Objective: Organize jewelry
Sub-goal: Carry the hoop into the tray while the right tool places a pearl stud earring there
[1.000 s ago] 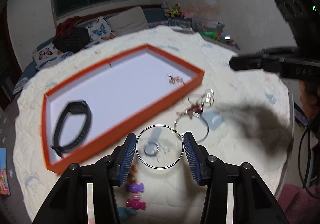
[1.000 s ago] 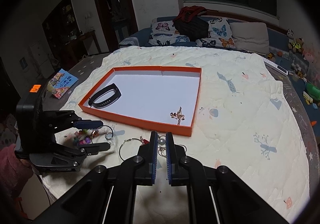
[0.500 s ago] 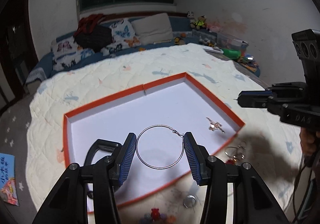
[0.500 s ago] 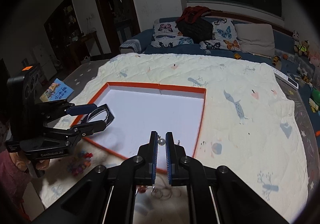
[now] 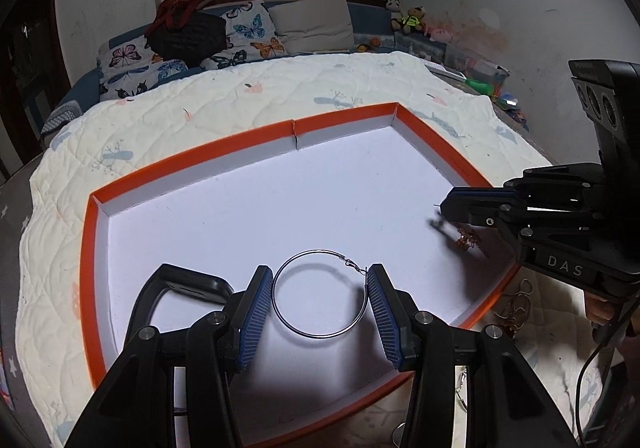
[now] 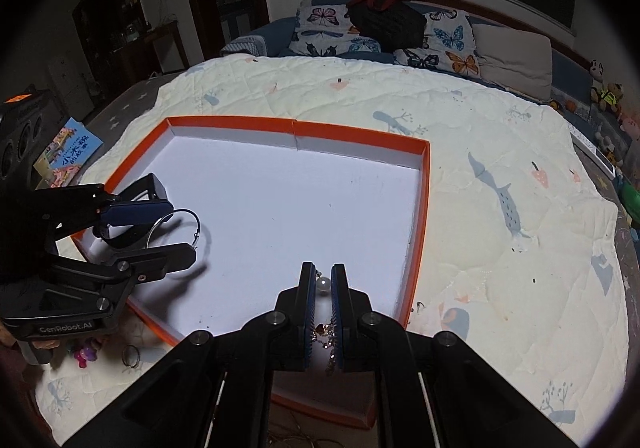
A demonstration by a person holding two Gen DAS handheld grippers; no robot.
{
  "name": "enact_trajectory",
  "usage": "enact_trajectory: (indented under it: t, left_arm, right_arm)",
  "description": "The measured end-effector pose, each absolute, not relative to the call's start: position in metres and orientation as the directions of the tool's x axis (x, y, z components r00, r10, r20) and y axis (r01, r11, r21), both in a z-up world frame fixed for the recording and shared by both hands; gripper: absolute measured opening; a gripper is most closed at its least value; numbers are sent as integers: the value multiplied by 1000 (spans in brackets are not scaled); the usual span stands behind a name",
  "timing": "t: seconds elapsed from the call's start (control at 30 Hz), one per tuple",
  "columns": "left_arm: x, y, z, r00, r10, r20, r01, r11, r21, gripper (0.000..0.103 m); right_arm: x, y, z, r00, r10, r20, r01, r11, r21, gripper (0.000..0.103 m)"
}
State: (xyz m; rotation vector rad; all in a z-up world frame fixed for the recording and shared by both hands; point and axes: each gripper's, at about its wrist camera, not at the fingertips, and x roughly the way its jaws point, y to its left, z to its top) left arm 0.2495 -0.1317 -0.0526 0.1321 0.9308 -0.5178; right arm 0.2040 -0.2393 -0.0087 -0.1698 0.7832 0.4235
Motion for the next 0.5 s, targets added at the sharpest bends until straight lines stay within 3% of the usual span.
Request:
enact_trajectory:
  t: [0.5]
  left_arm:
    - [254, -132, -61, 467, -374, -801, 474, 871, -130, 52]
  right_arm:
    - [209, -238, -16, 618, 290, -731, -426, 905, -2, 10]
